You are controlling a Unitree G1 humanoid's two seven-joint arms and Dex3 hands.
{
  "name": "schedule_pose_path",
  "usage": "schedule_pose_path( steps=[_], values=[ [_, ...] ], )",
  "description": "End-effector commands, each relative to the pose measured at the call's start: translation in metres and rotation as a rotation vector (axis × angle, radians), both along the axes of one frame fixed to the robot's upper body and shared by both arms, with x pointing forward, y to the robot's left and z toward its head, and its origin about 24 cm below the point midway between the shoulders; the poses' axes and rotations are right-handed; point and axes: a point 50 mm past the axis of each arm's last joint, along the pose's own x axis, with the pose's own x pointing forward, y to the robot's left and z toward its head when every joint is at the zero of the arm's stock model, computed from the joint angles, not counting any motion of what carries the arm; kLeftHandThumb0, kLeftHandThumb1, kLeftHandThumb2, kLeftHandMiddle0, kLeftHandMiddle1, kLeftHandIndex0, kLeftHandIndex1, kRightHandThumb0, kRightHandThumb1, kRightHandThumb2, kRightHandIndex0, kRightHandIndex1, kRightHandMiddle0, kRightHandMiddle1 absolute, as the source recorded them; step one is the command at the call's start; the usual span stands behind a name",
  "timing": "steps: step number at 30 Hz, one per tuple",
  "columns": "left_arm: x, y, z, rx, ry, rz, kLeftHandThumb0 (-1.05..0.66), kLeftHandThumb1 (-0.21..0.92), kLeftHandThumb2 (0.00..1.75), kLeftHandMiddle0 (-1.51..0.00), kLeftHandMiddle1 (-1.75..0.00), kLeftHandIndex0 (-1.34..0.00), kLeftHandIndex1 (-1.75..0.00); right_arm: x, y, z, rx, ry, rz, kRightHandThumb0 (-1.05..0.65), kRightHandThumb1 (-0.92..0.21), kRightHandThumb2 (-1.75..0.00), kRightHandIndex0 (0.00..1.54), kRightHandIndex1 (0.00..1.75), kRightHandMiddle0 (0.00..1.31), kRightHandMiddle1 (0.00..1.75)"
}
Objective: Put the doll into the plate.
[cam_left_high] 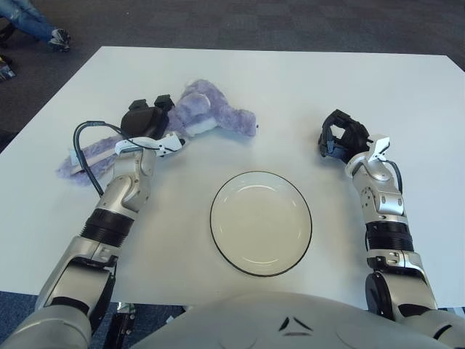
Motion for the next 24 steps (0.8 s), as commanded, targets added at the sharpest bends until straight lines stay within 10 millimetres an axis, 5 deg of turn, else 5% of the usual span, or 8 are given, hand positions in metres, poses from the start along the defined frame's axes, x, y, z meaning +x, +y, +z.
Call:
schedule_pose_path(
  steps=[1,24],
  values=[
    [-0.006,-0.001,-0.002,-0.051,-0.022,-0.022,0.54,0.14,1.53,-0.75,-1.75,-1.03,-1.75,0.002,-0.001,0.001,0.008,-0.002,-0.003,-0.46,-0.37,-1.25,1.17,1.75,0.57,1.75],
    [-0.018,-0.009,0.026,-0.244,-0.176,-0.063,0.56,0.10,1.58,-0.79,-1.75,-1.06,-1.75,0.005,-0.002,-0.003,-0.019,0.005,-0.009,-0.46,-0.38,-1.24,1.16,1.75,0.56,1.75]
  ],
)
